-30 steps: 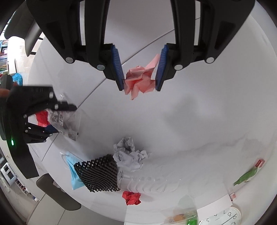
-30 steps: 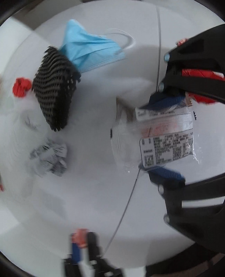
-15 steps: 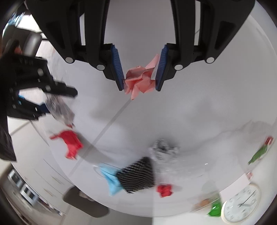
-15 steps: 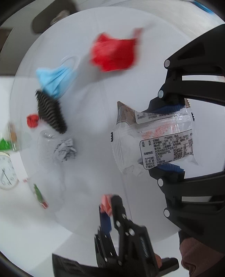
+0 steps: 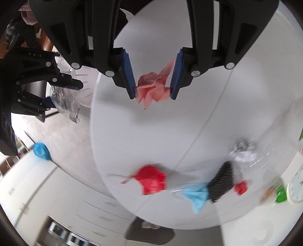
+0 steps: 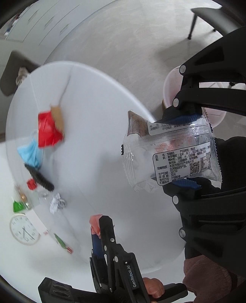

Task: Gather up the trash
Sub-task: 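Carry both items over the wastebasket and open both tools to drop them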

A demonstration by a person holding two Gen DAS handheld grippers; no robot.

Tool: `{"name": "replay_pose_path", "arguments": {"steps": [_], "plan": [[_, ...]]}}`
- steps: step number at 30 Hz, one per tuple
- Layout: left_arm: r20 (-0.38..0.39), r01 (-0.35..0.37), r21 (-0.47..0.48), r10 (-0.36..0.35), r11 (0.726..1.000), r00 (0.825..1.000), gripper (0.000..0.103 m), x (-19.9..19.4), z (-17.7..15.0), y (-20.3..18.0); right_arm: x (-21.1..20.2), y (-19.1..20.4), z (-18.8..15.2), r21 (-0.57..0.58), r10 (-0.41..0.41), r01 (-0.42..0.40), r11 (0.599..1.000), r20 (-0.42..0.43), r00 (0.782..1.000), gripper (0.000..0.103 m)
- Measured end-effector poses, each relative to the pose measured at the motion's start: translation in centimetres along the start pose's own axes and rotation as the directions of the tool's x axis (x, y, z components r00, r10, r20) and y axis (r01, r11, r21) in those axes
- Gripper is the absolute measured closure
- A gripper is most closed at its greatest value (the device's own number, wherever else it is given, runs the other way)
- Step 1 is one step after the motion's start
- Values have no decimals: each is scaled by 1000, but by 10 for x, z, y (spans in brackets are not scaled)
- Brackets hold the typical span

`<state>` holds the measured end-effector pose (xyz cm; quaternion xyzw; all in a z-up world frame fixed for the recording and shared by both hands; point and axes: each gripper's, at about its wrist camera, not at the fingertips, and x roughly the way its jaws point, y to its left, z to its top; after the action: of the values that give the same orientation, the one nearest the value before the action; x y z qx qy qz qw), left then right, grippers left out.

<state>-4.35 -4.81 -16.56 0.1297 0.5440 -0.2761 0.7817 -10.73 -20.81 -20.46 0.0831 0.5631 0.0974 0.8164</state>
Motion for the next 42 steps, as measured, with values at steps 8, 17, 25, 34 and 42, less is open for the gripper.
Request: {"name": "replay_pose_path", "arguments": {"steps": [8,17,25,34,42], "plan": [[-52,87,232,-77,969,996,66,18,7,-91,-36,-56,-60,176,-91,83,981,39,995,55],[-236,278,433,-190,857,953,65,92,-10,-222,-68,-143,-159,449,-232,205,869,5,973,55],[-330,307,463,-159,832,930,33,162,-36,-272,-64,-186,-204,541,-235,218,813,-38,971,53],[-282,249,464,-124,850,951,15,136,-40,-268,-52,-197,-207,516,-206,190,835,-28,978,51],[-160,153,422,-93,894,983,8,75,-23,-232,-14,-188,-184,490,-160,147,859,-16,987,39]]}}
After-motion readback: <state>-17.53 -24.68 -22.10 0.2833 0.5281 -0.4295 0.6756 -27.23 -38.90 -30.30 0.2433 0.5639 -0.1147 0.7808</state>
